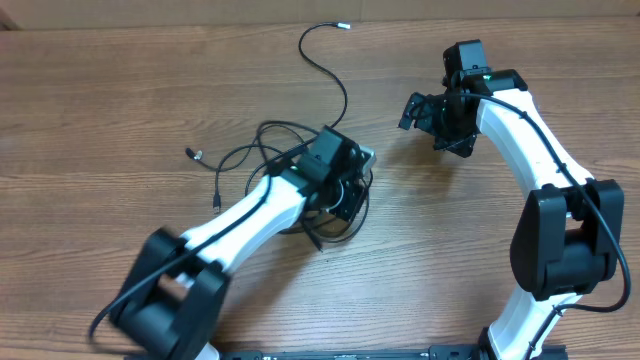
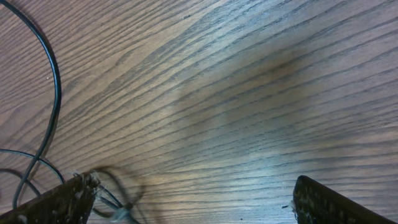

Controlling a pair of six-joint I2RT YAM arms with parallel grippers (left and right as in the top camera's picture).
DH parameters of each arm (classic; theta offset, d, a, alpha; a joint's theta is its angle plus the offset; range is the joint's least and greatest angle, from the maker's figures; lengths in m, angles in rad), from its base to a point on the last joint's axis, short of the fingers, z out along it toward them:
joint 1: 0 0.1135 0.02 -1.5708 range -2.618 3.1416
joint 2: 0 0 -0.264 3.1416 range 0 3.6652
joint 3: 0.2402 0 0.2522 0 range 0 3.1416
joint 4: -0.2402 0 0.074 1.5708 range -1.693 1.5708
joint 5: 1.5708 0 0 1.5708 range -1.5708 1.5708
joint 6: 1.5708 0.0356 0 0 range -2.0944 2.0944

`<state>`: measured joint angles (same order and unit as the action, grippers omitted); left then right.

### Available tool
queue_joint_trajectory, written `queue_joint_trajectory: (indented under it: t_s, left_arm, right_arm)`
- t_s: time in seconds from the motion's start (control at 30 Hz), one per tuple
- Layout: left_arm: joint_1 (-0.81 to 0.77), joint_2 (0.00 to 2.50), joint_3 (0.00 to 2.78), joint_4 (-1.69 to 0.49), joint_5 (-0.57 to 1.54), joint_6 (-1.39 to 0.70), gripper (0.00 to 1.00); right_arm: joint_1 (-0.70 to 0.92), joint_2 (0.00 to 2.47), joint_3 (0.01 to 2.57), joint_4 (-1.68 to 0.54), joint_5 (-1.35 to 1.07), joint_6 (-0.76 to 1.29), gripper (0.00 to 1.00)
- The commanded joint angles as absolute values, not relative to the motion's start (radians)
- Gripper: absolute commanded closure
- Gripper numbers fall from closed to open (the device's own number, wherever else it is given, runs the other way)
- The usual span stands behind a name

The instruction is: Untangle cables

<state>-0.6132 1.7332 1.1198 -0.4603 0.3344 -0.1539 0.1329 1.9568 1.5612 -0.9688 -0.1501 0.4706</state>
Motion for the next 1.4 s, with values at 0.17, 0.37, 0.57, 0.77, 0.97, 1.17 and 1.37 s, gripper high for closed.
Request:
queue_joint_trajectory:
  t_s: [0.17, 0.37, 0.57, 0.77, 0.97, 1.17, 1.37]
  left_arm:
    - [-0.582, 1.438, 1.151, -0.465, 0.355, -0.134, 0.96]
    - [-0.581, 1.328, 1.151, -0.492, 0.251, -0.134, 0.91]
    - [-0.581, 1.294, 1.151, -0.558, 0.053, -0.134, 0.77]
    - [-0.581, 1.298, 1.151, -0.624, -0.026, -0.149, 0.47]
    - [-0.581, 1.364, 1.147, -0.679, -0.026, -0.219, 0.58]
    - [-0.581, 1.520, 1.147, -0.692, -0.026, -0.295, 0.86]
    - [-0.581, 1.703, 1.147, -0.682, -0.026, -0.322, 0.80]
  right_arm:
    - [0.135, 1.953, 1.559, -0.966, -0.150, 0.471, 0.00]
    - [0.135, 1.953, 1.559, -0.965, -0.150, 0.471, 0.00]
    - [0.135, 1.953, 1.559, -0.966, -0.150, 0.471, 0.00]
    - [0.135, 1.953, 1.559, -0.965, -0.150, 0.471, 0.00]
    - [0.135, 1.953, 1.559, -0.966, -0.150, 0.471, 0.00]
    - [0.135, 1.953, 1.559, -0.966, -0.150, 0.471, 0.00]
    - [0.135, 1.953, 1.559, -0.966, -0.150, 0.471, 0.00]
